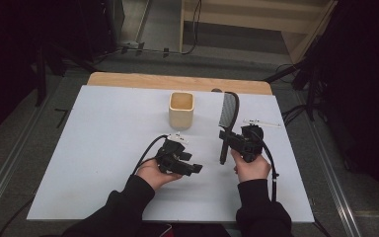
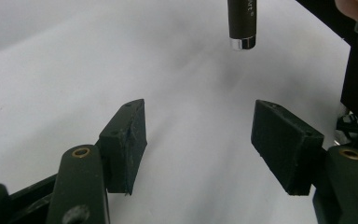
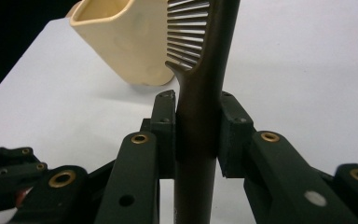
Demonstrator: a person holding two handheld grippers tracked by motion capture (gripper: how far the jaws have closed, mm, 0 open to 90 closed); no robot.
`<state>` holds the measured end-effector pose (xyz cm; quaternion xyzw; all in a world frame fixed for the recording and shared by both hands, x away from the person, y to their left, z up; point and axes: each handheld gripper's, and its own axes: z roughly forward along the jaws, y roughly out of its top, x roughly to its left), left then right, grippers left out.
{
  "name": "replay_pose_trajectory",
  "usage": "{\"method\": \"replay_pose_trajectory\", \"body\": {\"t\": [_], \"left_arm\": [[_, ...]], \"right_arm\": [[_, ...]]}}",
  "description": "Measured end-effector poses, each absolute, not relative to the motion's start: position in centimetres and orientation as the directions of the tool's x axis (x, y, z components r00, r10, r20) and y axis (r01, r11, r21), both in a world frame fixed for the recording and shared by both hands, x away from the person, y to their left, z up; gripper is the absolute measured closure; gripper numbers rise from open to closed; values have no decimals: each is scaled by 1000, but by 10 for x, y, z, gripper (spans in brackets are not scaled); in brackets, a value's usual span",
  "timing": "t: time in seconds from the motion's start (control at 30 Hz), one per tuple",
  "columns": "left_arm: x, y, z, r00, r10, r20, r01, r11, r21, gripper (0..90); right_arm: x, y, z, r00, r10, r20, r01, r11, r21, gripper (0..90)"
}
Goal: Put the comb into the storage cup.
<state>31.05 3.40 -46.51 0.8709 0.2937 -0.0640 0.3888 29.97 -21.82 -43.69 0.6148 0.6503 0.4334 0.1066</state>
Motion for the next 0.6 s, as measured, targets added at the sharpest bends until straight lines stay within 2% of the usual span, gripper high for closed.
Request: {"method": "replay_pose_trajectory", "body": {"t": [0.43, 0.6], "left_arm": [[313, 49, -463, 832, 431, -350, 551, -563, 616, 362], [315, 55, -464, 841, 434, -323, 535, -588, 606, 362]], "right_arm": [[298, -221, -434, -248, 893, 376, 683, -114, 721, 702], [297, -220, -432, -258, 885, 388, 689, -112, 716, 702]]}}
